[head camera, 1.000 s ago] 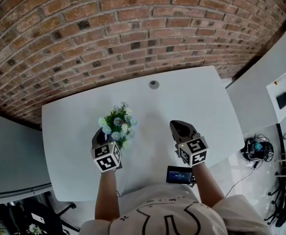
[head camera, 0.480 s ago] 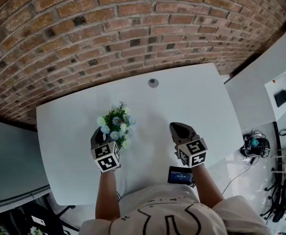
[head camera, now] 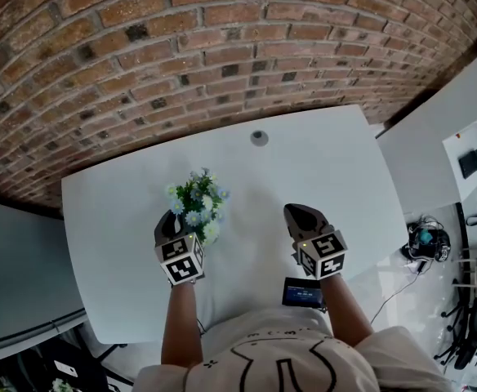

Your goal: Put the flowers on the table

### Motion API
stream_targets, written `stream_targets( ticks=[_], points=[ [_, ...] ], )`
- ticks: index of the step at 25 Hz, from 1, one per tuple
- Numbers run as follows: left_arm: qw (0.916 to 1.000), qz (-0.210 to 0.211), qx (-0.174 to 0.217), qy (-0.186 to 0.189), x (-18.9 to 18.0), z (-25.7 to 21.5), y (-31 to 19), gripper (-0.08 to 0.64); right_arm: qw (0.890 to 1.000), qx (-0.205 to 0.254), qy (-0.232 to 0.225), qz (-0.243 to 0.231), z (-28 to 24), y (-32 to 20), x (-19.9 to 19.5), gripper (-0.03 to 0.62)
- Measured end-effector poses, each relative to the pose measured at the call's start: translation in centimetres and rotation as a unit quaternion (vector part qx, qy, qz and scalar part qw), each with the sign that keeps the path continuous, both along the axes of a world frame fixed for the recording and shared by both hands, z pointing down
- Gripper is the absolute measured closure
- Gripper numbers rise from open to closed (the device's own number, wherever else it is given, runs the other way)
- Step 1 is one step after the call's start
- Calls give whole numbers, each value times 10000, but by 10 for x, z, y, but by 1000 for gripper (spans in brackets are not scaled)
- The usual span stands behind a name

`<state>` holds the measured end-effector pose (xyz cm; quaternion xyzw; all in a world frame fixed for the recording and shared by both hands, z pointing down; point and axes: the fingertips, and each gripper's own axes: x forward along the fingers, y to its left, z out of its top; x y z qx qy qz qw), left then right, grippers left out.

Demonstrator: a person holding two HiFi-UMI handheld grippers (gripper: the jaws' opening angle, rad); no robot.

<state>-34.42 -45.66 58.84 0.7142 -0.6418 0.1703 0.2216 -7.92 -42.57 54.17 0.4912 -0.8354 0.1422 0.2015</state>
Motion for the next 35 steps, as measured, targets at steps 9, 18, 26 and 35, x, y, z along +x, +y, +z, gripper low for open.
stream_targets(
  ticks=[9, 18, 26, 35],
  points=[
    [9996, -152, 96, 220, -5, -4, 4, 469, 10000, 73, -3, 39, -6, 4, 2, 575],
    [9988, -378, 258, 151, -14, -20, 27, 470, 9996, 203, -6, -187, -19, 21, 3, 575],
    [9968, -686, 421, 0, -16, -41, 63, 482, 9980, 393, -89, -480, -37, 40, 11, 575],
    [9918, -793, 971, -250, -2, -84, 114, 548, 9937, 797, -328, -715, -58, 70, 22, 575]
  ],
)
